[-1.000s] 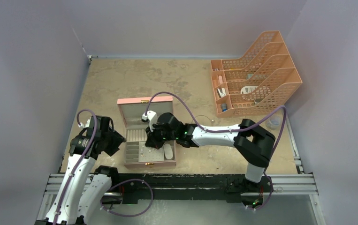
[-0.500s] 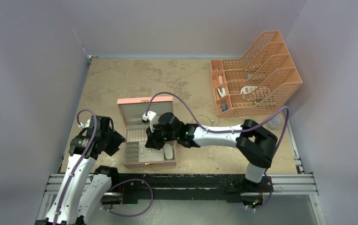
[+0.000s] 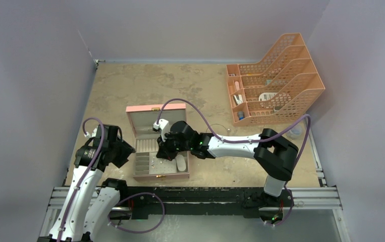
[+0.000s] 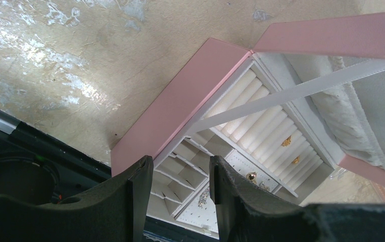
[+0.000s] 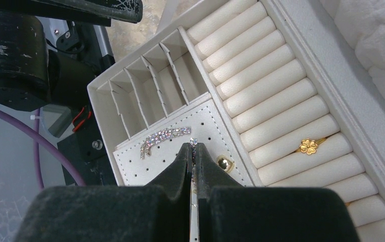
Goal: Organize the mixed jewelry
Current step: Place the jewelry in the jewelry box.
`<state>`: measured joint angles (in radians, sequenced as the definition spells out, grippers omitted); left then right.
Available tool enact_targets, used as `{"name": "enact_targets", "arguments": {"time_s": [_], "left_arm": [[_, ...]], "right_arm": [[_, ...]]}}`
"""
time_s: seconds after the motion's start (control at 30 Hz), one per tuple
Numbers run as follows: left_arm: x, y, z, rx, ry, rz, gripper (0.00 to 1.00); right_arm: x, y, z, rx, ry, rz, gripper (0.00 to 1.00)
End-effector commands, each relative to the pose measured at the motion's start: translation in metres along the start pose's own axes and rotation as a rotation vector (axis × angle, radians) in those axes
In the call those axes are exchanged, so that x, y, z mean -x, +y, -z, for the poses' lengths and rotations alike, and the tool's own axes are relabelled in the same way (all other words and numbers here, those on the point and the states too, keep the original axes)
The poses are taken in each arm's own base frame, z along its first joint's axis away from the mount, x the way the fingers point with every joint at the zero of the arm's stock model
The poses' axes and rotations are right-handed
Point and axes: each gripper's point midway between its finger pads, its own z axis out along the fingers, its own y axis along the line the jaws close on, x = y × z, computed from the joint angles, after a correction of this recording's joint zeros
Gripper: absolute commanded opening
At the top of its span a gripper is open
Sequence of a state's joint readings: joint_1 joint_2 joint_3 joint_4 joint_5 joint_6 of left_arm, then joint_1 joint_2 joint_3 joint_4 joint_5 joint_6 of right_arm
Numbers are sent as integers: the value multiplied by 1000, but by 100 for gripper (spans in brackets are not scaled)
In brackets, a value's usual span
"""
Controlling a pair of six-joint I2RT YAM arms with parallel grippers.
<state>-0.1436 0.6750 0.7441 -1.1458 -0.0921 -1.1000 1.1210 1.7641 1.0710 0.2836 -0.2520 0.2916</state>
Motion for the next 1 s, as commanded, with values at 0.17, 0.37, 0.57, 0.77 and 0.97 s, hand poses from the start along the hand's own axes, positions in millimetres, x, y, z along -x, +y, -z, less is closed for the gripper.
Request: {"name": "enact_targets", "arguments": {"time_s": [0.17, 0.37, 0.57, 0.77, 0.97], "left_arm": [[8, -9, 6, -32, -32, 17, 44], [8, -8, 6, -30, -31, 17, 44], [8, -9, 6, -30, -31, 17, 44], [8, -9, 6, -30, -31, 18, 44], [8, -9, 6, -32, -31, 18, 44]], "right_arm": [[17, 6, -1, 14, -51, 20, 0], [13, 8, -4, 35, -28, 27, 0], [10, 9, -5, 40, -15, 24, 0], [9, 10, -6, 46, -10, 24, 0], [8, 9, -7, 46, -8, 22, 0]]}}
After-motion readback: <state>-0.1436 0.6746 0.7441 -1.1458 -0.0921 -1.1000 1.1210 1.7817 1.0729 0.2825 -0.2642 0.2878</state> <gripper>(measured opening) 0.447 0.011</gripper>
